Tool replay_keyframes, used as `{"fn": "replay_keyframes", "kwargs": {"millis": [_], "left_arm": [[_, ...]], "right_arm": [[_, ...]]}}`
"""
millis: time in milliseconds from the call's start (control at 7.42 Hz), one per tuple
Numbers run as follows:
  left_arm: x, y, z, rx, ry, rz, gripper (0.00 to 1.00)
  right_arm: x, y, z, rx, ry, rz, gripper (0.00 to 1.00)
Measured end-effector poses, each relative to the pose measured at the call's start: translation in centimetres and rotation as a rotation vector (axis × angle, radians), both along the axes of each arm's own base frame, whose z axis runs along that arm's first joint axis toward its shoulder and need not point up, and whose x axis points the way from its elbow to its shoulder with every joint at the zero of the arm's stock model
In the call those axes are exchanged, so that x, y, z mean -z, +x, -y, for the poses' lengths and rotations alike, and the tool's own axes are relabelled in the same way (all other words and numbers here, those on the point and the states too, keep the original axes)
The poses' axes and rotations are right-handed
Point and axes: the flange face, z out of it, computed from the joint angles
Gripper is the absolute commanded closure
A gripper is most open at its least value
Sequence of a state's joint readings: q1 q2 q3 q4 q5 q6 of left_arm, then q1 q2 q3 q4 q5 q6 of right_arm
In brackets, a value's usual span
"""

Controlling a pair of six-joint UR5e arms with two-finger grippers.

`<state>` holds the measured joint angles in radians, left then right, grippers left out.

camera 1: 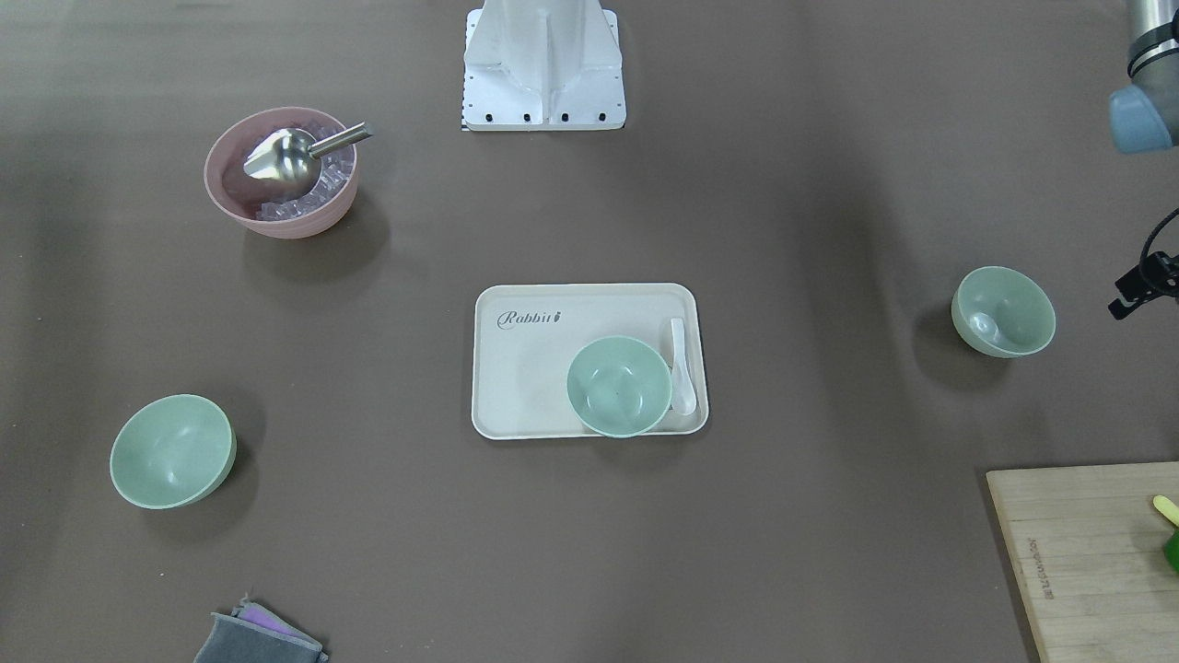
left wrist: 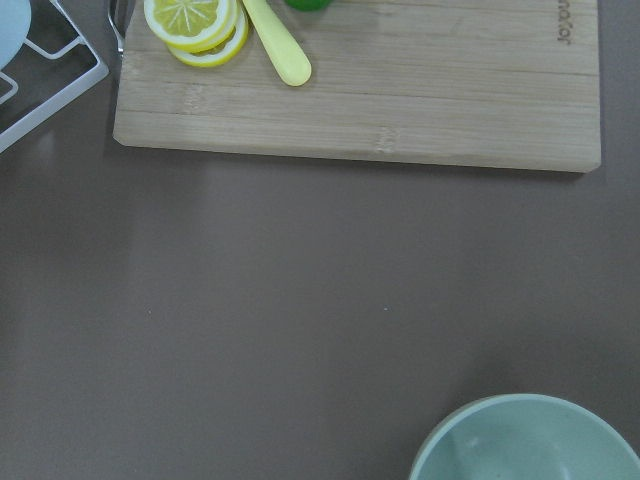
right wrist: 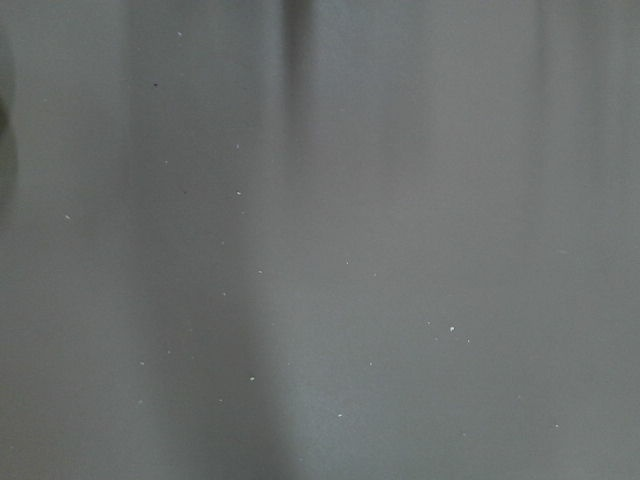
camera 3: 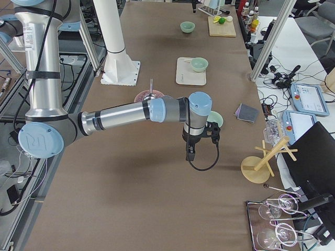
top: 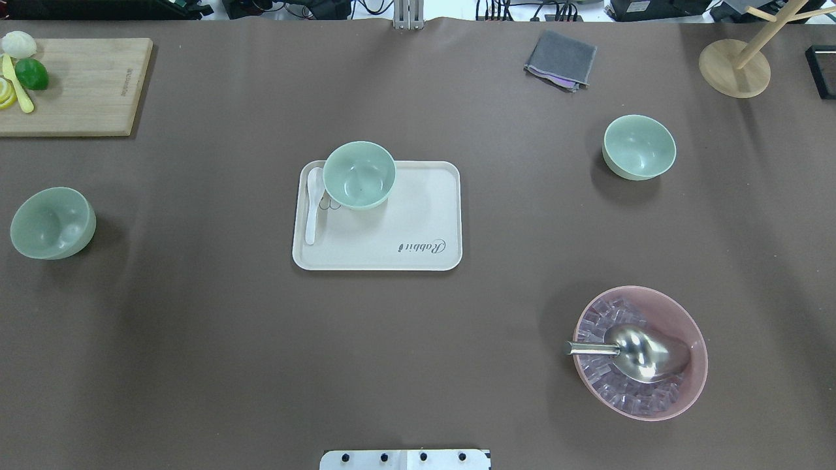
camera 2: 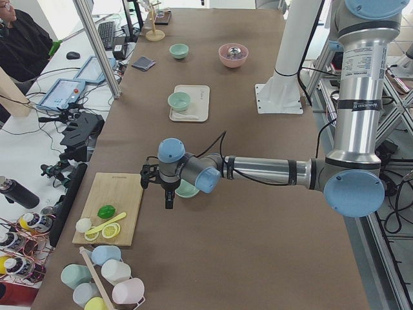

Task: Stack green bowls together

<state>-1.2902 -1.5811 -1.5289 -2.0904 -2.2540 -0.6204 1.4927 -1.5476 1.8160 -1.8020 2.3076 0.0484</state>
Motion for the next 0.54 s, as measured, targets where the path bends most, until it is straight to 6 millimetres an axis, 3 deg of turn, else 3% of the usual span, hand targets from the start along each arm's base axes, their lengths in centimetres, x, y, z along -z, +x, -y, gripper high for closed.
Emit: {"fn": "replay_keyframes", "kwargs": {"millis": [269, 539], "left_arm": [[-0.3, 2.9, -0.5, 0.012, -0.005, -0.035, 0.02], [-1.2, 4.7, -1.3, -0.014, -0.012, -0.039, 0.03]], "right_arm": [[1.2, -0.7, 1.2, 0.012, 0.019, 0.010, 0.00], [1.5, -1.1, 1.4, 0.018, 0.027, 0.013, 0.00]]}}
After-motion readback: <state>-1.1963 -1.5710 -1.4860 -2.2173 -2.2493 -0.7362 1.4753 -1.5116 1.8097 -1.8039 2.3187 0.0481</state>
